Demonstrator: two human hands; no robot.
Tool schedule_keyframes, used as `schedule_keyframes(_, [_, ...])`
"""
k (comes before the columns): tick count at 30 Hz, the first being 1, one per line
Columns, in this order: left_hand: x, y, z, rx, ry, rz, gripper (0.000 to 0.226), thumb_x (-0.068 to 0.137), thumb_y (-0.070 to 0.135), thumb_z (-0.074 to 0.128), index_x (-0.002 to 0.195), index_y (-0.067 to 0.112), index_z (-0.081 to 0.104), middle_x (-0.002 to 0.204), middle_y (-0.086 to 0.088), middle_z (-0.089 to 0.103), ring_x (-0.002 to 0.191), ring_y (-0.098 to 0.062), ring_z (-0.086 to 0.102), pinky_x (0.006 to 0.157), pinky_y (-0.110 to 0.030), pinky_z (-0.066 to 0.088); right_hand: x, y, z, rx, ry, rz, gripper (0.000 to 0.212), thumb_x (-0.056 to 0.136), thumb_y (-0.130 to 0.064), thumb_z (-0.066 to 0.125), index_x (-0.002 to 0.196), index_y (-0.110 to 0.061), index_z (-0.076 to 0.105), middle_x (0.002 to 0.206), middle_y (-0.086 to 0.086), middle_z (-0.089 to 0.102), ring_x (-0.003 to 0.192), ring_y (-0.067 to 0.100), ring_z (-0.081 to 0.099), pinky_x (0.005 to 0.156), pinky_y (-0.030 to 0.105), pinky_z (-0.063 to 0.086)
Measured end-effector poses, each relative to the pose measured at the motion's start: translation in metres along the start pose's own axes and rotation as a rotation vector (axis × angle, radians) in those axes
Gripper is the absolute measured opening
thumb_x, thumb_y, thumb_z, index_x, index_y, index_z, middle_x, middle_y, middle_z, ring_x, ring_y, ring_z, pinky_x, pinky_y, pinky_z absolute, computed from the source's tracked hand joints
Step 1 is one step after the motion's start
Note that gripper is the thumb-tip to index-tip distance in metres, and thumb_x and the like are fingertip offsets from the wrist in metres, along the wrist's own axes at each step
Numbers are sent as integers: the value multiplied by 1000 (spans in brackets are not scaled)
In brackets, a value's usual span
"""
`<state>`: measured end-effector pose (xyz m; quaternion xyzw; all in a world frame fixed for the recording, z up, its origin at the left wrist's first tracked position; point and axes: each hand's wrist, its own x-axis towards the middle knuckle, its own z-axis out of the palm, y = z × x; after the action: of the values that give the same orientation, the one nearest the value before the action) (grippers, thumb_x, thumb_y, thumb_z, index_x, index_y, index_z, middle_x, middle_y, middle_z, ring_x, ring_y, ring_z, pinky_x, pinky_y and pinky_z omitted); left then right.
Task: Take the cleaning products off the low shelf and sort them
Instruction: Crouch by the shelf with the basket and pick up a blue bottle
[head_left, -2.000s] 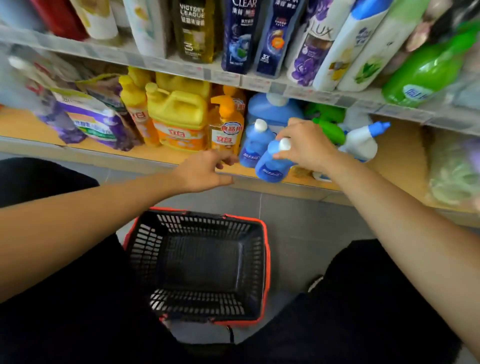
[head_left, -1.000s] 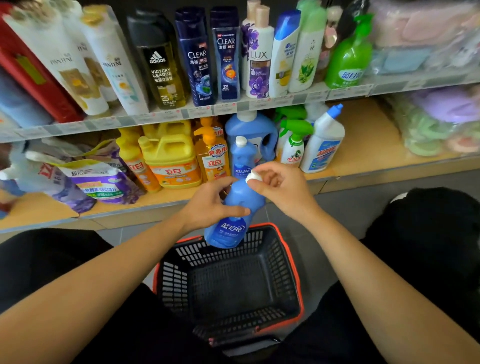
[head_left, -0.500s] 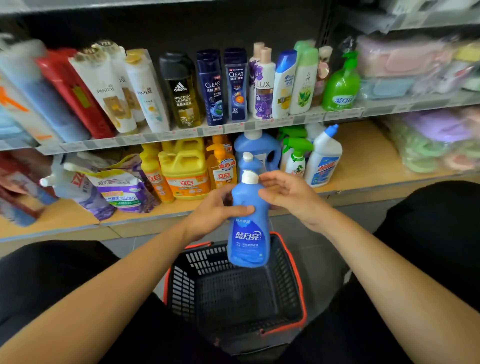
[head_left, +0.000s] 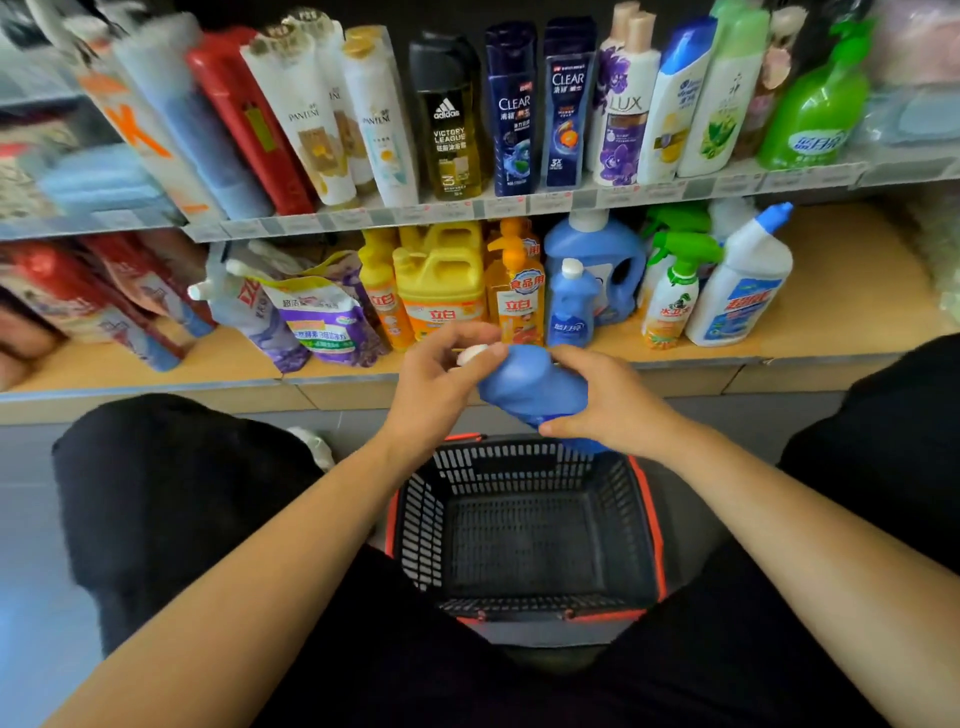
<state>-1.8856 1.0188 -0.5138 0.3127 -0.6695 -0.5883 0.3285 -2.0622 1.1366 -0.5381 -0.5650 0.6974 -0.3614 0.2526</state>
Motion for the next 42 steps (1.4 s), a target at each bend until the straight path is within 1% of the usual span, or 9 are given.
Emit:
schedule_keyframes(4, [-6, -11, -10, 237, 77, 59, 12, 89, 6, 74, 82, 16, 75, 81, 0, 74, 74, -9, 65, 72, -33, 55, -4, 1, 3, -287, 59, -56, 80, 69, -31, 90, 141, -27, 56, 134, -4, 63, 117, 20, 59, 91, 40, 50])
schedule_keyframes(8, [-5, -10, -13, 219, 46, 38, 7, 88, 8, 76, 89, 15, 77, 85, 1, 75, 76, -7, 66, 73, -34, 58, -4, 4, 3, -365, 102, -107, 80, 67, -30, 91, 140, -30, 57, 127, -2, 66, 111, 24, 62, 84, 38, 50])
schedule_keyframes(13, [-7, -9, -25, 255, -144, 153, 19, 89, 6, 74, 105, 16, 74, 96, 0, 75, 84, -6, 67, 76, -22, 55, -3, 7, -9, -105, 22, 30, 73, 61, -32, 94, 126, -34, 61, 118, -10, 69, 106, 15, 63, 88, 44, 54])
schedule_keyframes(20, [9, -2, -42, 266, -162, 132, 32, 89, 6, 73, 121, 10, 72, 103, -9, 76, 92, -17, 65, 91, -45, 56, 1, 1, -14, 202, -112, 119, 57, 73, -23, 90, 120, -17, 60, 112, 4, 72, 107, 21, 69, 93, 51, 55])
schedule_keyframes(23, [22, 10, -46, 240, -189, 126, 33, 86, 14, 76, 118, 22, 73, 95, 5, 77, 90, -14, 67, 92, -46, 57, 4, -7, -23, 373, -145, 163, 49, 74, -22, 87, 116, -24, 61, 103, 3, 76, 97, 20, 74, 82, 41, 62])
schedule_keyframes(27, [46, 21, -45, 109, -219, 117, 30, 80, 22, 78, 109, 28, 77, 107, -2, 78, 99, -20, 71, 91, -35, 58, 13, -6, -33, 648, -211, 255, 52, 74, -23, 80, 122, -16, 62, 110, 5, 76, 101, 23, 74, 78, 32, 61])
schedule_keyframes(31, [66, 9, -27, -138, -162, -54, 32, 82, 15, 72, 114, 18, 72, 101, -9, 75, 95, -20, 69, 85, -32, 59, 30, 3, -38, 746, -250, 327, 51, 77, -22, 76, 126, -13, 61, 116, 13, 74, 103, 26, 72, 84, 37, 61])
schedule_keyframes(35, [77, -16, -4, -186, -93, -271, 16, 98, 20, 63, 112, 19, 68, 87, 5, 72, 75, -10, 69, 72, -28, 59, 43, 16, -31, 757, -162, 420, 56, 77, -26, 75, 128, -8, 59, 116, 17, 73, 99, 27, 72, 85, 40, 61])
schedule_keyframes(42, [58, -50, 25, -294, -255, -589, 29, 92, 16, 68, 120, 15, 61, 96, 0, 75, 79, -12, 73, 67, -30, 61, 44, 20, -6, 931, 79, 653, 39, 96, -13, 61, 130, 5, 56, 128, 27, 64, 103, 31, 65, 95, 48, 54])
